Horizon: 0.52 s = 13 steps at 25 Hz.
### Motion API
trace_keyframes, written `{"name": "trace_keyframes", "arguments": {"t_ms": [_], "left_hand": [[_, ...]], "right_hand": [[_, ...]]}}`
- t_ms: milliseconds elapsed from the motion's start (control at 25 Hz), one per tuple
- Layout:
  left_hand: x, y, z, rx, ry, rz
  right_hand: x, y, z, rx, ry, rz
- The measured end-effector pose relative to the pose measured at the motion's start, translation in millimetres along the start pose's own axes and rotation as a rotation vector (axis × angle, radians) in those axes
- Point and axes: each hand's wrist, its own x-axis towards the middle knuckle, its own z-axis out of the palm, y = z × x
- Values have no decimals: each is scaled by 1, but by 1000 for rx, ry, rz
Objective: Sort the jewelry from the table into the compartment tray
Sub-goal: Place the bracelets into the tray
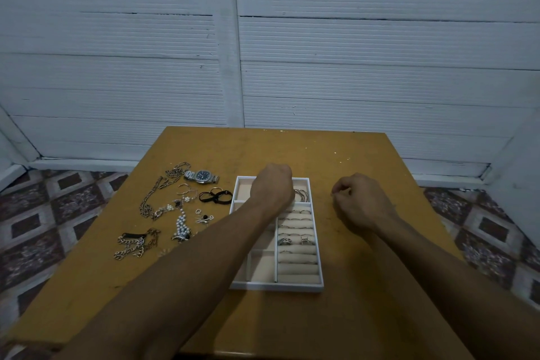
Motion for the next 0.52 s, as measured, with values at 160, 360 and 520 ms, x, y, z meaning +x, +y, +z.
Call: {"name": "trace_keyframes", "arguments": {"t_ms": [160,360,520], "left_hand": [[-1,4,3,-2,28,-1],[-3,3,1,-3,31,26],[-11,-4,-12,-7,69,34]], "right_hand": [[-2,-1,-2,-3,-10,1],[-3,-5,-2,13,-10,-21],[-3,-17,2,47,-30,-45]]}}
